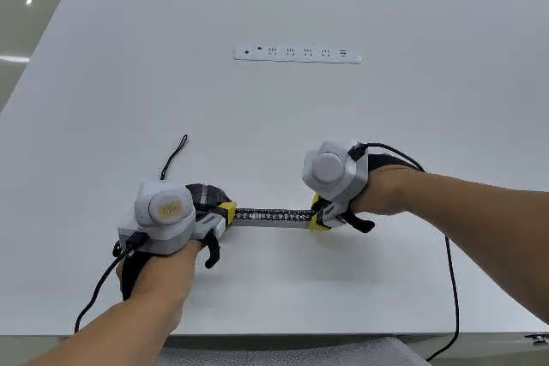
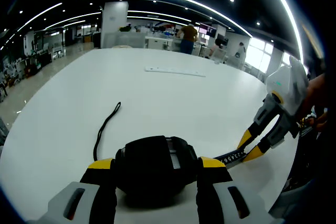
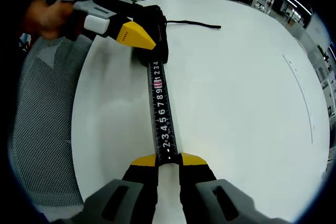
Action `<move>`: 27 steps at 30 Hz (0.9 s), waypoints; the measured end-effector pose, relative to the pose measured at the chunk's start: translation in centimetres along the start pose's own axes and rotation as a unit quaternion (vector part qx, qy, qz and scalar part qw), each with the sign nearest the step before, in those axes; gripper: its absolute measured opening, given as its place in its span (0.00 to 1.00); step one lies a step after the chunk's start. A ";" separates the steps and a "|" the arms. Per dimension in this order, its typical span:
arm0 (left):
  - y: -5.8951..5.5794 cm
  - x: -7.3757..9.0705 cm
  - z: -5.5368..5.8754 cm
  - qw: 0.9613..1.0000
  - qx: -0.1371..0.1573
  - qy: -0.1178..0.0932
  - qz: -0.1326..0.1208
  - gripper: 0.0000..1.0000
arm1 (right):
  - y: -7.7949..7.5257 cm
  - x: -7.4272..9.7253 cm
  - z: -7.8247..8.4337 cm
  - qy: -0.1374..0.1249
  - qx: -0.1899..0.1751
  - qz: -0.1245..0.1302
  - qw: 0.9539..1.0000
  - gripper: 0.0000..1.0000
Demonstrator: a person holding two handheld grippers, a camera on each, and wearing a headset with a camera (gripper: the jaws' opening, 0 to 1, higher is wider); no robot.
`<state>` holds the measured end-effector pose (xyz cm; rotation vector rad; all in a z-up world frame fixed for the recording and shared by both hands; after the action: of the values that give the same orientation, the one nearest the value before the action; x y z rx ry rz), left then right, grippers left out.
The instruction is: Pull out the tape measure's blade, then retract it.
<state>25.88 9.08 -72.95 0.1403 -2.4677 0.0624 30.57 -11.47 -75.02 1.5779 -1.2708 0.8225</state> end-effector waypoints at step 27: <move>0.1 -0.1 0.0 1.000 0.001 0.000 0.003 0.58 | -0.1 -0.6 -1.2 -0.004 0.008 -0.003 1.000 0.14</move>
<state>25.93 9.17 -73.04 0.1344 -2.4690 0.0667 30.57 -10.08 -75.17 1.5982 -1.2673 0.8241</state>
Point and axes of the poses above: the centre of the closed fingertips' face, and the gripper's own axes: x roughly backward along the fingers, y roughly to its left, z roughly out of its underside, the point moved 6 cm from there along x, roughly backward along the fingers, and after that the axes turned 12 degrees about -z, right-handed, at the moved point
